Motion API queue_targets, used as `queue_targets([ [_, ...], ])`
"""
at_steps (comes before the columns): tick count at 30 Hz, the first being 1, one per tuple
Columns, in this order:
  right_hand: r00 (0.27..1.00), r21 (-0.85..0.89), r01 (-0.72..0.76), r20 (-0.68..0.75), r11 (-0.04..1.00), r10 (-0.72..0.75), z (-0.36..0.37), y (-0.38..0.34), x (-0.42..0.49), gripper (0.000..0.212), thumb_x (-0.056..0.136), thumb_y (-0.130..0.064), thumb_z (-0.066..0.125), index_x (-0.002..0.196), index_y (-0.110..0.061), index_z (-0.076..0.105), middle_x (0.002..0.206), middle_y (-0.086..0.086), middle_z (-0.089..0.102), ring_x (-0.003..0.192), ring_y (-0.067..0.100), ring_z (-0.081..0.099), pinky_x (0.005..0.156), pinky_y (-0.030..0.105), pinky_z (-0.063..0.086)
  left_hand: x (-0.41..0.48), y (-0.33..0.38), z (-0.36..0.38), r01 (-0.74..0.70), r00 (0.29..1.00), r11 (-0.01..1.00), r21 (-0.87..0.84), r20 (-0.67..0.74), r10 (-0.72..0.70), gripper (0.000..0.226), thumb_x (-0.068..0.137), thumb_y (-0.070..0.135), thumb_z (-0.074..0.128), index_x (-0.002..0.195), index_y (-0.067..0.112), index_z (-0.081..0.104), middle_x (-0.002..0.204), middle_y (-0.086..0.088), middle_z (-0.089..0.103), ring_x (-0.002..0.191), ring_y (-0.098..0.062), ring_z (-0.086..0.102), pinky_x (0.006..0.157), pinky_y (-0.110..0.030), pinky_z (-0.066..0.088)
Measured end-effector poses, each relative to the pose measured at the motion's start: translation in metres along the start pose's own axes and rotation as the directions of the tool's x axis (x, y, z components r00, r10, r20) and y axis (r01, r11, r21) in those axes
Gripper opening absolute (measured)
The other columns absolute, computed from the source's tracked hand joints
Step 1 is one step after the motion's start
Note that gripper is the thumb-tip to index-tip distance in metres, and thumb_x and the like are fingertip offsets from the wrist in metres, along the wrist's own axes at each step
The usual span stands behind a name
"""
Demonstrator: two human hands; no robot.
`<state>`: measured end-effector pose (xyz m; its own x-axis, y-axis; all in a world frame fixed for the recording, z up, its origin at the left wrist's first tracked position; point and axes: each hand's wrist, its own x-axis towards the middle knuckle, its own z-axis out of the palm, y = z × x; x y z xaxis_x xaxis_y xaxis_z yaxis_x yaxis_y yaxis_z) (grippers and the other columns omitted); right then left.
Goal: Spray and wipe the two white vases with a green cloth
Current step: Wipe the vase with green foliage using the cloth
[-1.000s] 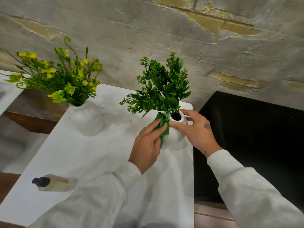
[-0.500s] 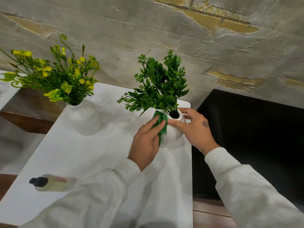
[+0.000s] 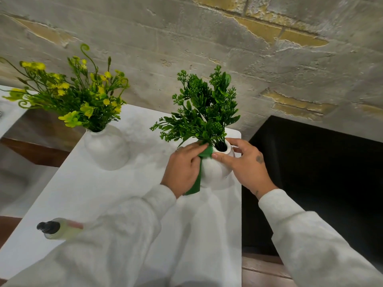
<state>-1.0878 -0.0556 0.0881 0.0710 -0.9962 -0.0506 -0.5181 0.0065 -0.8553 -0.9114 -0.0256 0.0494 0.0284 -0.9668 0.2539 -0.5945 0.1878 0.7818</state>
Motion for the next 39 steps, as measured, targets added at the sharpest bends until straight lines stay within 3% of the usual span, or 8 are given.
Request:
queue_targets([
  [3,1.0,0.008,-0.02,0.011,1.0,0.02,-0.001,-0.001,-0.001,0.044,0.074,-0.036,0.085,0.113,-0.039,0.064,0.105,-0.028,0.054,0.096,-0.014,0.052,0.073,0.006,0.041,0.018,-0.004,-0.005,0.272,0.961,0.956,-0.108,0.082,-0.264,0.038,0.094,0.006,0.044,0.122,0.019,0.066,0.129,0.001,0.063,0.119,-0.017,0.054,0.105,-0.014,0.029],
  [7,0.999,0.003,-0.03,0.013,1.0,0.03,-0.002,-0.003,0.0,0.046,0.074,-0.037,0.084,0.116,-0.037,0.064,0.107,-0.025,0.054,0.096,-0.012,0.051,0.073,0.007,0.04,0.012,-0.025,-0.003,0.512,0.858,0.804,-0.302,0.208,-0.469,0.039,0.093,0.009,0.048,0.12,0.03,0.067,0.126,0.007,0.063,0.116,-0.017,0.056,0.107,-0.035,0.042],
  [9,0.999,-0.002,-0.035,0.011,0.999,0.035,-0.002,-0.003,0.0,0.049,0.074,-0.038,0.084,0.12,-0.035,0.064,0.11,-0.023,0.055,0.097,-0.011,0.051,0.073,0.008,0.041,0.004,-0.025,-0.003,0.517,0.856,0.778,-0.357,0.194,-0.479,0.039,0.093,0.007,0.051,0.12,0.028,0.067,0.125,0.008,0.064,0.115,-0.015,0.057,0.106,-0.035,0.043],
  [16,0.999,0.008,-0.029,0.016,1.0,0.029,-0.002,-0.005,-0.002,0.046,0.075,-0.035,0.084,0.117,-0.035,0.065,0.111,-0.02,0.058,0.097,-0.013,0.052,0.072,0.008,0.041,0.009,-0.002,0.002,0.202,0.979,0.952,-0.232,0.013,-0.204,0.037,0.091,-0.001,0.05,0.117,0.017,0.07,0.124,0.006,0.064,0.112,-0.002,0.054,0.1,-0.001,0.03],
  [24,0.999,0.0,-0.047,0.022,0.999,0.047,-0.002,-0.006,-0.002,0.05,0.074,-0.038,0.084,0.12,-0.035,0.064,0.116,-0.019,0.057,0.101,-0.01,0.052,0.075,0.009,0.042,0.005,-0.032,0.003,0.617,0.787,0.713,-0.333,0.254,-0.563,0.039,0.092,0.009,0.052,0.122,0.029,0.066,0.125,0.004,0.064,0.116,-0.02,0.057,0.105,-0.038,0.044],
  [27,0.999,0.012,-0.044,0.026,0.999,0.043,-0.002,-0.008,-0.002,0.047,0.075,-0.036,0.084,0.116,-0.038,0.063,0.114,-0.02,0.057,0.1,-0.013,0.051,0.074,0.008,0.042,-0.005,-0.028,0.004,0.587,0.807,0.717,-0.376,0.208,-0.552,0.037,0.092,0.008,0.054,0.122,0.026,0.066,0.125,0.006,0.064,0.114,-0.017,0.057,0.105,-0.035,0.045],
  [33,0.999,0.007,-0.035,0.015,0.999,0.035,0.0,-0.009,-0.004,0.042,0.075,-0.034,0.085,0.108,-0.044,0.061,0.108,-0.025,0.057,0.092,-0.025,0.05,0.066,-0.002,0.042,0.015,0.0,-0.002,0.282,0.959,0.94,-0.193,0.046,-0.278,0.034,0.093,0.004,0.049,0.118,0.016,0.069,0.126,0.003,0.064,0.117,-0.011,0.055,0.104,-0.01,0.03],
  [39,0.999,0.001,-0.027,0.021,1.0,0.027,0.0,-0.01,-0.004,0.041,0.074,-0.035,0.085,0.104,-0.048,0.06,0.108,-0.029,0.057,0.091,-0.029,0.049,0.066,-0.006,0.04,0.033,-0.029,-0.002,0.537,0.834,0.809,-0.237,0.296,-0.467,0.034,0.098,0.017,0.044,0.127,0.021,0.061,0.118,0.002,0.057,0.112,-0.015,0.048,0.095,-0.018,0.031],
])
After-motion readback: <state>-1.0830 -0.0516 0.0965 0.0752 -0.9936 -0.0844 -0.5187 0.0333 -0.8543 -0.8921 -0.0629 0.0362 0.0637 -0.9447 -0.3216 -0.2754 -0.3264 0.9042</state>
